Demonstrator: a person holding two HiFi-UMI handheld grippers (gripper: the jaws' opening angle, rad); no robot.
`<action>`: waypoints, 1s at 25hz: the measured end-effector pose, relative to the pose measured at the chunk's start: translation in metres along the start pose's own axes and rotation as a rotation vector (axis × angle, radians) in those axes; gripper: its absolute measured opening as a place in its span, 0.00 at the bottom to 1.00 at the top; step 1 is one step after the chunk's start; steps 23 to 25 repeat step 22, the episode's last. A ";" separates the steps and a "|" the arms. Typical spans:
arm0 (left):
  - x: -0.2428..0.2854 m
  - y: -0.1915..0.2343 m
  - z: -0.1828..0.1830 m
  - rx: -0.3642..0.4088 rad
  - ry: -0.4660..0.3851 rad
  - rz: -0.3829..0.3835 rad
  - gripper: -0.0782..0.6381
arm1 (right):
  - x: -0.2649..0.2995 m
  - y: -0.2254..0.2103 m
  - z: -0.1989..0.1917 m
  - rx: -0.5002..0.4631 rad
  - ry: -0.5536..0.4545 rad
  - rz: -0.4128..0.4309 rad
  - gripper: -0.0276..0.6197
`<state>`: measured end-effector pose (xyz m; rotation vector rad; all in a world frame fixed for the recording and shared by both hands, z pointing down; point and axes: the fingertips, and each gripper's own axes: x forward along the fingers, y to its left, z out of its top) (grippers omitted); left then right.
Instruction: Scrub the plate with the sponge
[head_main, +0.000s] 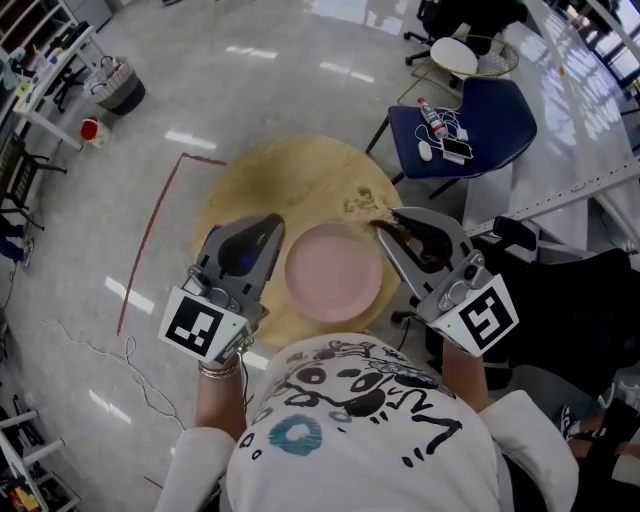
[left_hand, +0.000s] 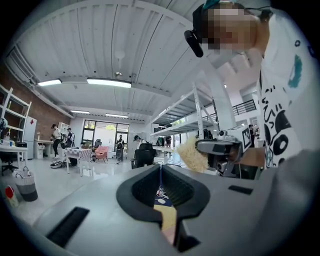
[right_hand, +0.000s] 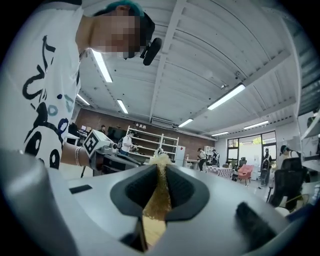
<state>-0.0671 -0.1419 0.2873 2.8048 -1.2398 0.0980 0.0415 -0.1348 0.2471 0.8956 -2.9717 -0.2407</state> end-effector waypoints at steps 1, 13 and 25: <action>0.000 0.000 0.000 0.001 -0.003 0.000 0.15 | 0.001 0.000 -0.001 0.002 0.002 0.001 0.14; -0.002 -0.010 0.009 -0.021 -0.063 -0.028 0.14 | -0.002 0.004 0.000 0.007 -0.006 0.006 0.14; -0.005 -0.010 0.005 0.009 -0.045 -0.018 0.14 | -0.003 0.011 0.000 -0.025 0.016 0.011 0.14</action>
